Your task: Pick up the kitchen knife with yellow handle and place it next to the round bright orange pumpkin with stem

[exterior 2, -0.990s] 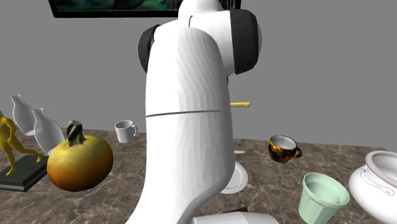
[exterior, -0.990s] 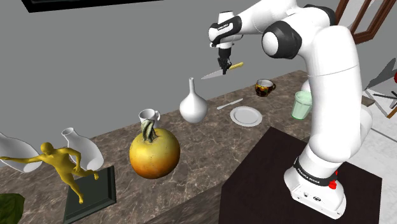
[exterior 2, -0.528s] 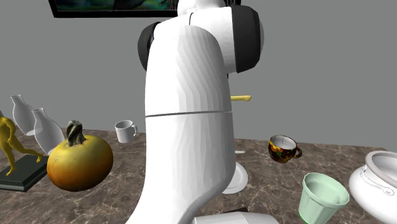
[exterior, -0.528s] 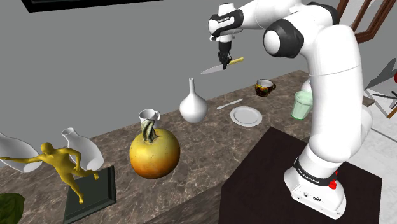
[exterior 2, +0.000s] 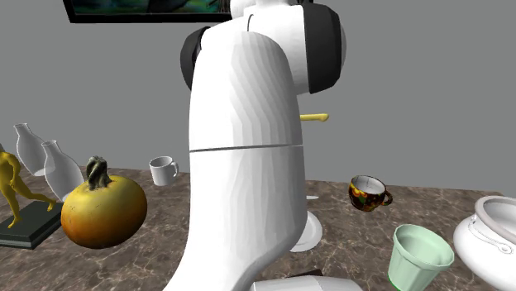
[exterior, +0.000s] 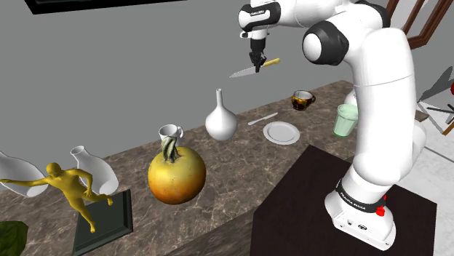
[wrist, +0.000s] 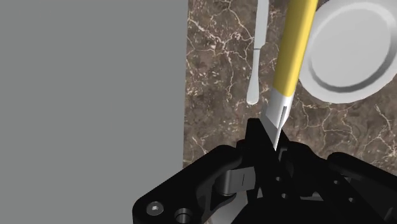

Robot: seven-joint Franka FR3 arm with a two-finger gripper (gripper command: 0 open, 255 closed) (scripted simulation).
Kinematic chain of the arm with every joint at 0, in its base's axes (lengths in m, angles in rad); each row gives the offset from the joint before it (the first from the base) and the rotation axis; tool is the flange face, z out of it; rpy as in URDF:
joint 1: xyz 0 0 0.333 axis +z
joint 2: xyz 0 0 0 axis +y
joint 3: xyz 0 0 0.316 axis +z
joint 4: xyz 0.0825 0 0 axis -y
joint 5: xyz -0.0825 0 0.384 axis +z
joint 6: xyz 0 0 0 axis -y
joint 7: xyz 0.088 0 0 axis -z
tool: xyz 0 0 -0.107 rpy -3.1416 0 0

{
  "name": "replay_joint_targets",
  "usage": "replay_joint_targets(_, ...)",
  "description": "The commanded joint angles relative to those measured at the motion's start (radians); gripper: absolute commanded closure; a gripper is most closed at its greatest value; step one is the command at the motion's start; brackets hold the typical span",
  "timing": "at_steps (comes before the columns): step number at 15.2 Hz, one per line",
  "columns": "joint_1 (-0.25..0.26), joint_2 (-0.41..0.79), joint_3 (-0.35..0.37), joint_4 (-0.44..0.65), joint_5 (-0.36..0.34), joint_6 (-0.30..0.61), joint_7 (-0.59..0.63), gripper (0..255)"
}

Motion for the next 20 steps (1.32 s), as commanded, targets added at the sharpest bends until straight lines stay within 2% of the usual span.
replay_joint_targets(1, -0.004, 0.005, 0.000, 0.040, 0.001, -0.034, 0.003, 255)
replay_joint_targets(12, -0.032, 0.037, 0.000, 0.238, 0.009, -0.199, 0.006, 255)
replay_joint_targets(15, 0.050, -0.100, -0.002, 0.028, -0.035, -0.123, 0.055, 255)
replay_joint_targets(20, 0.154, -0.282, 0.016, -0.222, -0.101, -0.046, 0.159, 255)
